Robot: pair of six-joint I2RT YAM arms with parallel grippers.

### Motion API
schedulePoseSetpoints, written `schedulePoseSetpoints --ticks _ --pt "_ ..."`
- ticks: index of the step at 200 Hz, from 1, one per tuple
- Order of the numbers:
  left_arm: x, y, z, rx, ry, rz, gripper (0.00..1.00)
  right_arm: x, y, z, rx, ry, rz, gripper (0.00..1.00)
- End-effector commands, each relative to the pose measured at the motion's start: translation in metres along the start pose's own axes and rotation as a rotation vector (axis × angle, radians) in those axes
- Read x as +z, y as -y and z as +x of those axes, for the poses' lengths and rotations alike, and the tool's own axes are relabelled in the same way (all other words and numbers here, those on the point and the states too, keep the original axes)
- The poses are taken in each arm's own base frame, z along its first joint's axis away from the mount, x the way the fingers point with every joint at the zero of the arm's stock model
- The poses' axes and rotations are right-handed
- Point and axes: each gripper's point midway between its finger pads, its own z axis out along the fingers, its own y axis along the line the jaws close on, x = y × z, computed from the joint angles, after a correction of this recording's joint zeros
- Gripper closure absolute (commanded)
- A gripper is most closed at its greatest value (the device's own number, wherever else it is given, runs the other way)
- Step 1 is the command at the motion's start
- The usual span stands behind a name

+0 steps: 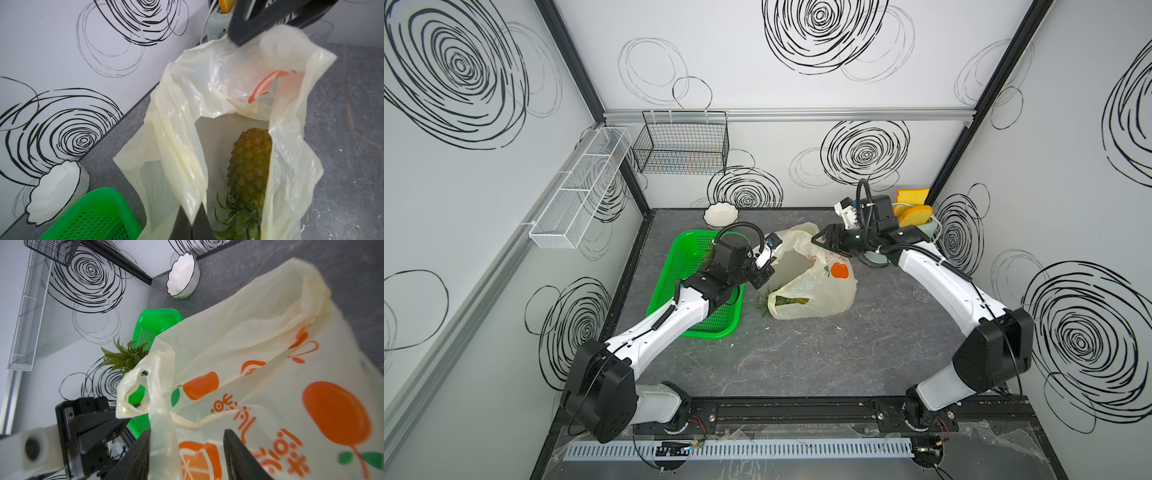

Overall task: Place the pineapple into a plastic bag & tie a knot
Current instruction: Adjust the plastic bag at the center of the board.

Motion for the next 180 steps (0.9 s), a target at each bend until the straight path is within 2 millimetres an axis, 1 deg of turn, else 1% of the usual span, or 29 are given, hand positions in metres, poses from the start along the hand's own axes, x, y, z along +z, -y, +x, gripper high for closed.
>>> schedulePoseSetpoints --ticks 1,14,27,34,36,37,42,43,47,50,57,58,62,63,64,79,88,108,146,157,180 --pt "-0.003 -0.007 -0.02 -0.045 0.076 0.005 1.0 -0.042 -0.014 -0.004 -0.186 0.148 0.105 0.35" --pt "-0.002 -0.008 -0.02 -0.053 0.078 0.004 1.0 -0.052 -0.028 0.008 -0.265 0.197 0.117 0.31" --pt "-0.002 -0.012 -0.021 -0.063 0.084 -0.003 1.0 -0.058 -0.047 0.029 -0.353 0.229 0.099 0.29" --pt "-0.003 -0.015 -0.021 -0.069 0.089 -0.01 1.0 -0.058 -0.058 0.045 -0.405 0.236 0.079 0.29" --pt "-0.003 -0.016 -0.022 -0.07 0.091 -0.011 1.0 -0.058 -0.063 0.052 -0.434 0.241 0.07 0.29" --pt "-0.003 -0.016 -0.022 -0.071 0.091 -0.011 1.0 -0.058 -0.063 0.052 -0.434 0.241 0.07 0.29" --pt "-0.003 -0.018 -0.022 -0.079 0.094 -0.016 1.0 -0.058 -0.073 0.066 -0.484 0.247 0.052 0.3" --pt "-0.003 -0.019 -0.022 -0.08 0.094 -0.016 1.0 -0.057 -0.076 0.071 -0.502 0.249 0.044 0.3" --pt "-0.004 -0.021 -0.023 -0.085 0.097 -0.02 1.0 -0.057 -0.081 0.079 -0.534 0.255 0.036 0.3" --pt "-0.004 -0.022 -0.023 -0.089 0.1 -0.022 1.0 -0.056 -0.087 0.09 -0.572 0.266 0.022 0.29" --pt "-0.005 -0.025 -0.023 -0.099 0.103 -0.026 1.0 -0.052 -0.093 0.109 -0.633 0.271 0.003 0.28" --pt "-0.005 -0.025 -0.023 -0.101 0.104 -0.027 1.0 -0.052 -0.093 0.109 -0.633 0.271 0.003 0.28" --pt "-0.005 -0.027 -0.023 -0.105 0.107 -0.029 1.0 -0.048 -0.095 0.122 -0.666 0.266 -0.006 0.28" --pt "-0.005 -0.027 -0.023 -0.105 0.107 -0.029 1.0 -0.048 -0.095 0.122 -0.666 0.266 -0.006 0.28" --pt "-0.006 -0.027 -0.024 -0.106 0.108 -0.029 1.0 -0.046 -0.096 0.127 -0.679 0.263 -0.009 0.28" --pt "-0.006 -0.029 -0.024 -0.113 0.11 -0.03 1.0 -0.032 -0.098 0.155 -0.743 0.233 -0.028 0.29" --pt "-0.005 -0.029 -0.023 -0.114 0.106 -0.029 1.0 -0.02 -0.096 0.17 -0.761 0.199 -0.031 0.29" --pt "-0.004 -0.03 -0.02 -0.115 0.096 -0.028 1.0 0.009 -0.088 0.192 -0.746 0.129 -0.025 0.29" --pt "-0.004 -0.031 -0.017 -0.123 0.091 -0.025 1.0 0.047 -0.073 0.211 -0.771 0.071 0.046 0.28" --pt "-0.004 -0.03 -0.017 -0.126 0.091 -0.021 1.0 0.057 -0.068 0.219 -0.791 0.057 0.047 0.28" --pt "-0.004 -0.029 -0.016 -0.13 0.089 -0.018 1.0 0.078 -0.056 0.227 -0.828 0.054 0.085 0.29"
